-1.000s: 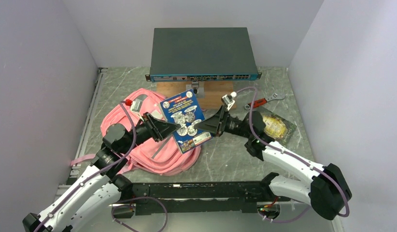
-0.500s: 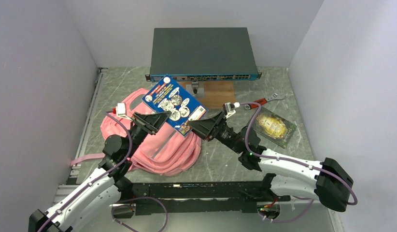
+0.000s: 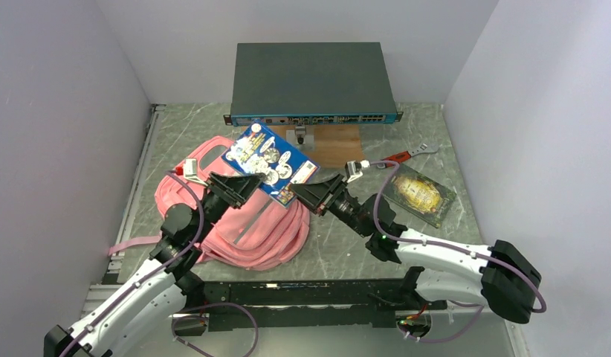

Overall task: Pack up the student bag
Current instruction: Place the book in the student bag.

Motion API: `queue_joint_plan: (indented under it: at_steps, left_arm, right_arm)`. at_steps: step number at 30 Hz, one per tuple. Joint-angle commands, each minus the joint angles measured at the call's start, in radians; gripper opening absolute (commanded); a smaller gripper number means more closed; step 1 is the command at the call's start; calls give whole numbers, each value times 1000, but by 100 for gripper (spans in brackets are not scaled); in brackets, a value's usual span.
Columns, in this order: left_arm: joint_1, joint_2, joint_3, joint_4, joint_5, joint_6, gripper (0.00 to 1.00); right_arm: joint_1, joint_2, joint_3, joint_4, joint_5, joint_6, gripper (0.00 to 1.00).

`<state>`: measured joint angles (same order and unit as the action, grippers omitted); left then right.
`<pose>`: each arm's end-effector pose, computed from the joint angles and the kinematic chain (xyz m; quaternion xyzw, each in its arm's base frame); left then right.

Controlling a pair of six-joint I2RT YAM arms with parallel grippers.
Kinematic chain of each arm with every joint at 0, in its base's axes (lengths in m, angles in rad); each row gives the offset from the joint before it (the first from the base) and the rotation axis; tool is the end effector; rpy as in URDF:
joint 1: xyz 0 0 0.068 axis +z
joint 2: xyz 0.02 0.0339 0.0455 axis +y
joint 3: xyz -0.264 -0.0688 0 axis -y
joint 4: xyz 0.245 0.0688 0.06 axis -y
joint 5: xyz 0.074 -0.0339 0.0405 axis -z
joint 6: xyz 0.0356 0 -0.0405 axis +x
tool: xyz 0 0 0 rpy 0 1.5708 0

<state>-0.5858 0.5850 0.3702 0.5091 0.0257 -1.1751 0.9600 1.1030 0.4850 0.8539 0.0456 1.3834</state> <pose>0.1303 -0.0875 0.2975 -0.1631 0.5731 -0.6241 0.5055 0.1401 0.1973 0.2817 0.1475 0.6012 0.7180 0.3181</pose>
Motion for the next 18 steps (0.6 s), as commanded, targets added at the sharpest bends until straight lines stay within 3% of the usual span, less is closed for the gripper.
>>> queue_joint_plan:
  at_steps: [1,3,6,13,15,18]
  left_arm:
    - [-3,-32,97,-396,61,88,71]
    - [-3,-28,155,-648,21,120,84]
    - [-3,-11,224,-917,-23,205,87]
    - [-27,144,319,-1045,14,455,89]
    - [-110,199,351,-1057,-18,502,87]
    - [-328,324,416,-1056,-190,577,87]
  right_arm:
    - [-45,-130,-18,-77,60,-35,0]
    - [-66,-215,-13,-278,83,-96,0]
    - [-90,-340,47,-642,132,-211,0]
    - [-108,-546,113,-1149,247,-459,0]
    - [-109,-573,149,-1266,290,-503,0]
    - [-110,-600,197,-1398,346,-542,0]
